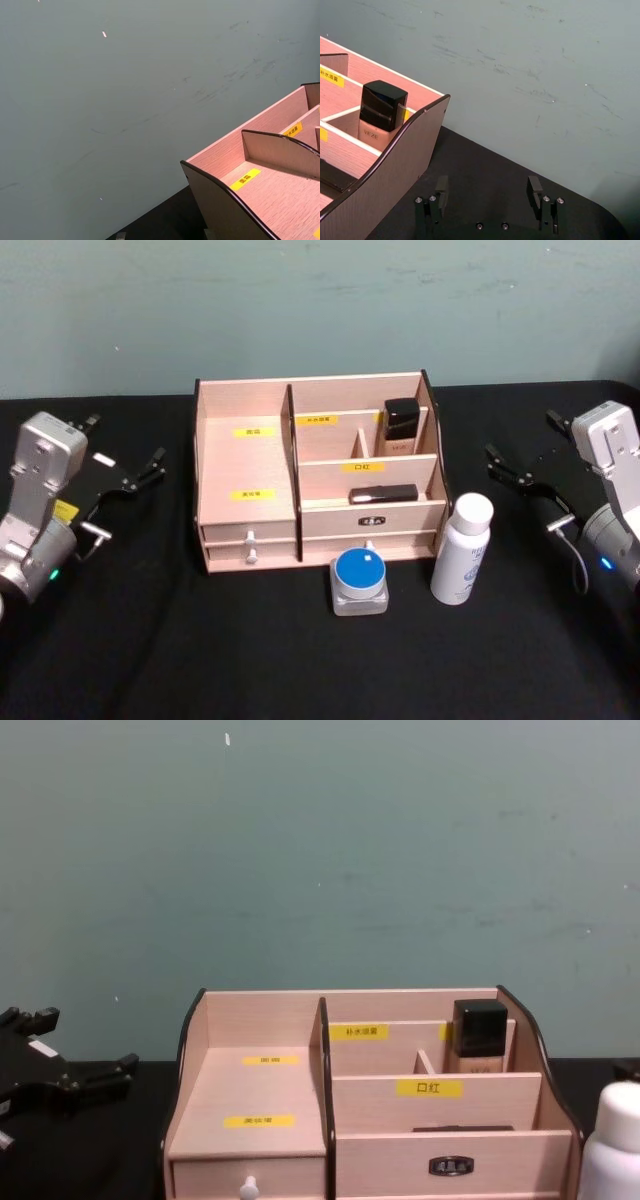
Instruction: Pick up the facial cleanser and watermelon frost from the table and place them into the tiered storage box.
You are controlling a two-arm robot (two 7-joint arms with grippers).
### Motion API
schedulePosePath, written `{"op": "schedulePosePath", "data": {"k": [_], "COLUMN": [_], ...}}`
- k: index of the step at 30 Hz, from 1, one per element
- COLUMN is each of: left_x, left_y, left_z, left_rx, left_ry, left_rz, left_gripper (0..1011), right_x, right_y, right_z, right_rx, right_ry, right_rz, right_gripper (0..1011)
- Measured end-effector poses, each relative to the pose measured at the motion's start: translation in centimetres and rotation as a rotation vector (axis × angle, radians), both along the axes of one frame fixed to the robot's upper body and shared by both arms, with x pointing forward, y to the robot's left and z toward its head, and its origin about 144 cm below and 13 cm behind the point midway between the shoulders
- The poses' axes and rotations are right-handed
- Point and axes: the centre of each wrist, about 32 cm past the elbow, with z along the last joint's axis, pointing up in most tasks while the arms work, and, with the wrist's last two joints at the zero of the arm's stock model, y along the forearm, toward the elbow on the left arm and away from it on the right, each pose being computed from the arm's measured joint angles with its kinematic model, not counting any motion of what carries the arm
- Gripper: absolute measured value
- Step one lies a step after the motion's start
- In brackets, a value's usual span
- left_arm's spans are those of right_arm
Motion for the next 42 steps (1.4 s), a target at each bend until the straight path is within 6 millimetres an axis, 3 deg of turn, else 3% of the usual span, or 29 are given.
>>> {"op": "schedulePosePath", "data": {"k": [42], "left_x": [0.0], "left_y": [0.0], "left_z": [0.0], "left_rx": [0.0], "left_ry": [0.0], "left_rz": [0.0], "left_gripper": [1010], "right_x": [0.0], "right_y": [0.0], "right_z": [0.0], "right_rx": [0.0], "right_ry": [0.0], "right_rz": [0.0], "right_gripper": [1002]}}
